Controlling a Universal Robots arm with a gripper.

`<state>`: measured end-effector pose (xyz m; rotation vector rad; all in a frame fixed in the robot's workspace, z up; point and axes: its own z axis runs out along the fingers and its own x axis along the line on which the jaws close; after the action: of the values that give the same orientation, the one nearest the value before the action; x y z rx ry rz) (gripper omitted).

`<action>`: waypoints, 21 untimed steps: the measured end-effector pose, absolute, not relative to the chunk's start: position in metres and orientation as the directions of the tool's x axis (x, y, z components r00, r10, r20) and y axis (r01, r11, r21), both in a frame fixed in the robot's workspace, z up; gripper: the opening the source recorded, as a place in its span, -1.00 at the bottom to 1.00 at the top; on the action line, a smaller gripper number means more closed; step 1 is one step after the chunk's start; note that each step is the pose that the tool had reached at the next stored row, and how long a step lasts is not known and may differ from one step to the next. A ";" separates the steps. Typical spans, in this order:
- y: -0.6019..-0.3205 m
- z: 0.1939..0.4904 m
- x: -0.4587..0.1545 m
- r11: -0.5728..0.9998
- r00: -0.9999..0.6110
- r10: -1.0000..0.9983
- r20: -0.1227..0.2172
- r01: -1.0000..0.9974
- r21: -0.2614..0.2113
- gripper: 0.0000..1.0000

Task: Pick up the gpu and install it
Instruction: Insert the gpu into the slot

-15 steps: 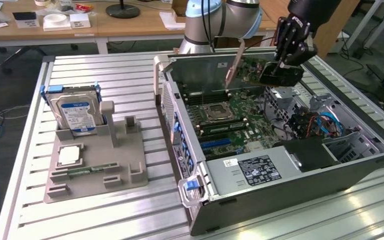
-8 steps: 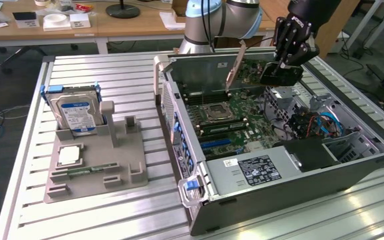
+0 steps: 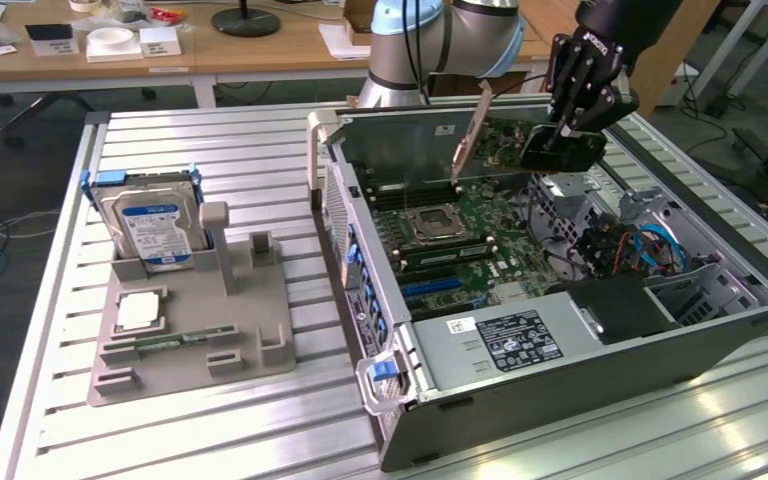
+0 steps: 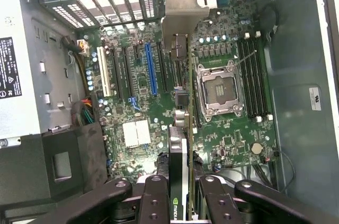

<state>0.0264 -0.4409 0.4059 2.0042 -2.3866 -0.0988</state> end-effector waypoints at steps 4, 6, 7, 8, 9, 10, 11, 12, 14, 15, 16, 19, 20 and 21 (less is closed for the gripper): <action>-0.441 0.406 0.026 0.165 -0.167 -0.986 -0.023 -0.984 0.064 -0.47; -0.441 0.406 0.026 0.161 -0.163 -0.986 -0.023 -0.985 0.064 -0.47; -0.441 0.406 0.026 0.160 -0.161 -0.987 -0.023 -0.985 0.064 -0.47; -0.441 0.406 0.026 0.159 -0.160 -0.987 -0.023 -0.985 0.064 -0.47; -0.441 0.406 0.026 0.158 -0.159 -0.987 -0.023 -0.985 0.064 -0.47; -0.441 0.406 0.026 0.157 -0.159 -0.987 -0.023 -0.986 0.064 -0.47; -0.441 0.406 0.026 0.157 -0.158 -0.987 -0.023 -0.986 0.064 -0.47; -0.441 0.406 0.026 0.156 -0.158 -0.987 -0.023 -0.986 0.064 -0.47; -0.440 0.406 0.026 0.154 -0.155 -0.988 -0.023 -0.986 0.064 -0.47; -0.440 0.406 0.026 0.153 -0.155 -0.988 -0.023 -0.986 0.064 -0.47; -0.440 0.406 0.026 0.153 -0.155 -0.988 -0.023 -0.986 0.064 -0.47; -0.440 0.406 0.026 0.151 -0.153 -0.988 -0.023 -0.986 0.064 -0.47; -0.440 0.406 0.026 0.149 -0.151 -0.988 -0.023 -0.987 0.064 -0.47; -0.439 0.406 0.026 0.147 -0.149 -0.989 -0.023 -0.987 0.064 -0.47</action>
<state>0.0264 -0.4392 0.4059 2.0336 -2.3606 -0.0984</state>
